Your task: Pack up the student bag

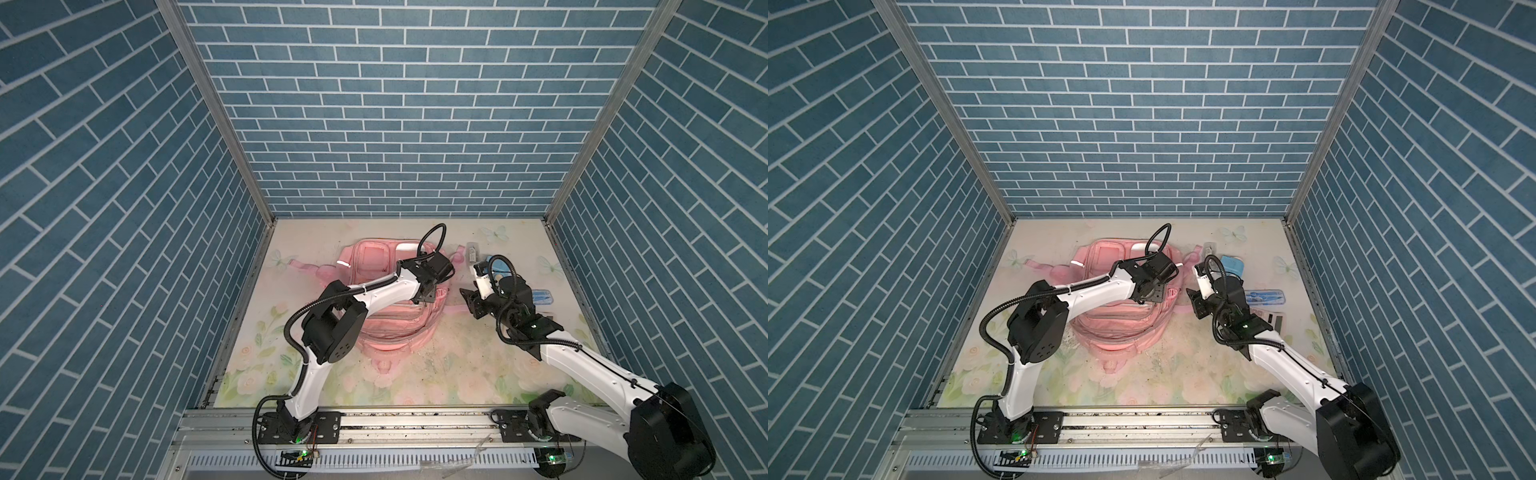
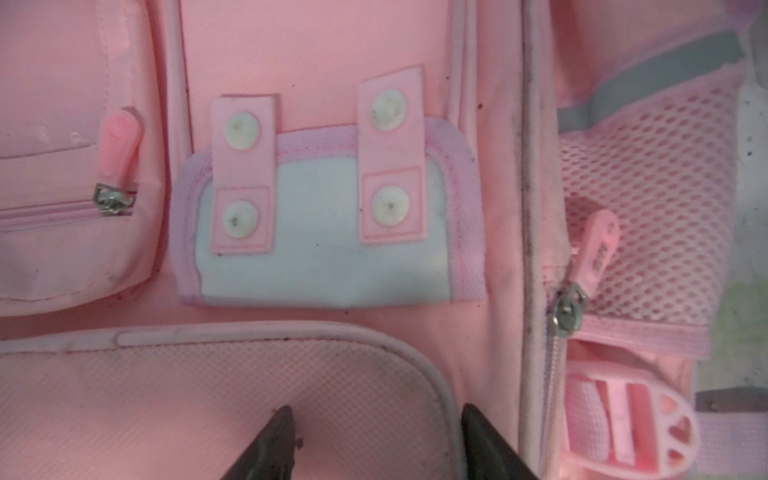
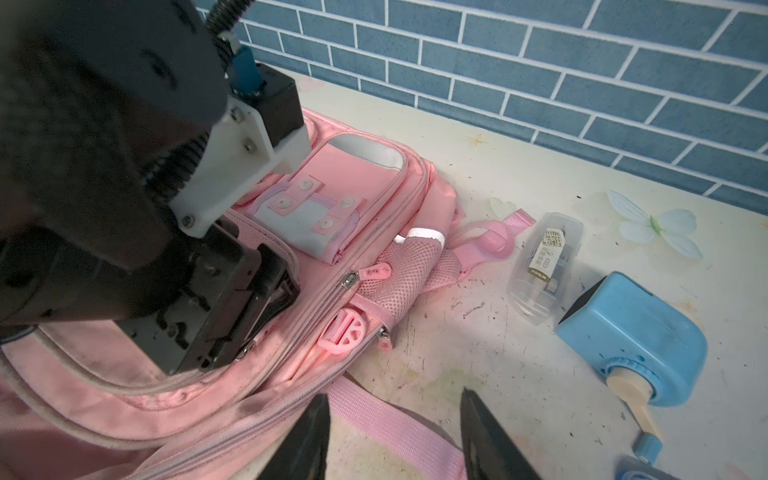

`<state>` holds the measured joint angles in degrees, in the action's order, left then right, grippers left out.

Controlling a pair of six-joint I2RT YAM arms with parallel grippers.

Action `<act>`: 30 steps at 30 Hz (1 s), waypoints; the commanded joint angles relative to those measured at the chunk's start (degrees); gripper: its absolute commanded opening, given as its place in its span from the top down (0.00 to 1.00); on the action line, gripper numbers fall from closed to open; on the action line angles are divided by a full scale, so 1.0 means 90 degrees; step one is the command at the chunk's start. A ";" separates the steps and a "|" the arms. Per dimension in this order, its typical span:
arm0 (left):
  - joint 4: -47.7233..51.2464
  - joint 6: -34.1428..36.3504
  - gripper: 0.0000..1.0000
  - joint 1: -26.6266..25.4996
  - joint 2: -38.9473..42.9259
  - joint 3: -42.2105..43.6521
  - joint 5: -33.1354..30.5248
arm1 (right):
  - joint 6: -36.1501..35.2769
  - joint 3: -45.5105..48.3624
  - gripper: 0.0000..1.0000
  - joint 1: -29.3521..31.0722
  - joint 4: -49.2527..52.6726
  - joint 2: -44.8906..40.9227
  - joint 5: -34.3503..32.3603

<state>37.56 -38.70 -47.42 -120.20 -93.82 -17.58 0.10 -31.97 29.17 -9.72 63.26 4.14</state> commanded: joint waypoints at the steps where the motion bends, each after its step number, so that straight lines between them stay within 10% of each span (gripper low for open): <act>1: 0.0196 -0.0244 0.36 0.0110 -0.0055 -0.0071 -0.0143 | -0.0164 0.0059 0.49 -0.0037 -0.0229 0.0111 0.0240; 8: 0.0478 -0.0125 0.45 0.0156 -0.0511 -0.0417 -0.0030 | -0.0272 -0.0003 0.53 -0.0047 -0.0232 0.0207 0.0377; 16: -0.0151 0.0005 1.00 0.0315 0.0248 0.0245 0.0263 | -0.0578 0.0070 0.57 -0.0049 -0.0278 0.0142 0.0859; 30: -0.0980 0.1604 1.00 0.0516 0.2570 0.1419 0.1095 | -0.0604 0.0666 0.58 -0.0041 -0.2085 0.0085 0.2634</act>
<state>33.41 -29.76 -43.46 -101.03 -82.41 -10.13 -6.13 -27.20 28.86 -19.66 63.22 21.45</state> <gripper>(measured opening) 0.080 0.424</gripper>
